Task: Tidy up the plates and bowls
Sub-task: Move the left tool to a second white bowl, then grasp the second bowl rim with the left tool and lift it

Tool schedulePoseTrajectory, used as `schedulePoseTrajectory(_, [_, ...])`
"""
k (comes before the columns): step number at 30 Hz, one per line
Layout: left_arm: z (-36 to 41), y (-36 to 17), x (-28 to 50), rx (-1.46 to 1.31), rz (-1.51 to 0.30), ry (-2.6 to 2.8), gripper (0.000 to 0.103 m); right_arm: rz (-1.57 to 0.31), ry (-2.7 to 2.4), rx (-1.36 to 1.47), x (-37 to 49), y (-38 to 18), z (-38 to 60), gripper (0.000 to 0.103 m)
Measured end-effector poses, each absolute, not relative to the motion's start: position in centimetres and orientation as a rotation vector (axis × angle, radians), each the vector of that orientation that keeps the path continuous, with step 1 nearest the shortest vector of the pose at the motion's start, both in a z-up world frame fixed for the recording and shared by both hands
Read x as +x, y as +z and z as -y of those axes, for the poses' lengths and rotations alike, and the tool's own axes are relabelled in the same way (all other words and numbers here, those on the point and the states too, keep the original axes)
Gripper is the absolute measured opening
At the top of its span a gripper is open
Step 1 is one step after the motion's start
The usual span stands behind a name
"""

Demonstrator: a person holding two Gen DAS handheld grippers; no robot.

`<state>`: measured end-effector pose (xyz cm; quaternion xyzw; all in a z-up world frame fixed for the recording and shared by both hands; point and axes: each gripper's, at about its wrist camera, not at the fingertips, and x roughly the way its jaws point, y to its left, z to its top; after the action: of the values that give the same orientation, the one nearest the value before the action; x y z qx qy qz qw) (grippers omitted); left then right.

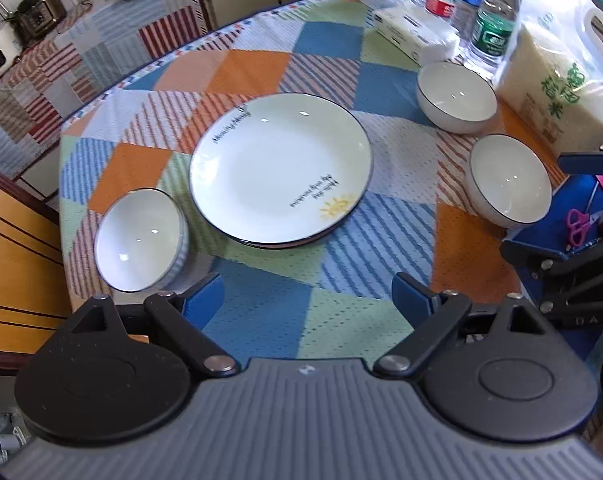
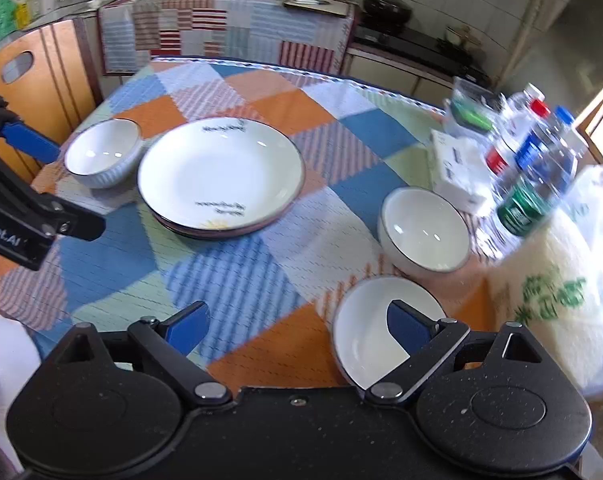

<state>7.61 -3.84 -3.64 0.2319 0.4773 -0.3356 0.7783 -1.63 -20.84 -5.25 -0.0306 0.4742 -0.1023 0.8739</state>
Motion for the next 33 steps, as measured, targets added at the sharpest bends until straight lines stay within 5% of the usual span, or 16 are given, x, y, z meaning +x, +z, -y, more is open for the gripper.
schedulePoseTrajectory(23, [16.0,-7.7,5.9,0.458,-1.052,-0.907,0.087,-0.868,-0.444,-0.13,-4.7,-11.5,24.9,0.097])
schedulePoseTrajectory(33, [20.5,-11.9,5.4,0.394,-1.159,-0.937,0.069,-0.926,-0.438,0.031,-5.0,-14.3,26.8,0.1])
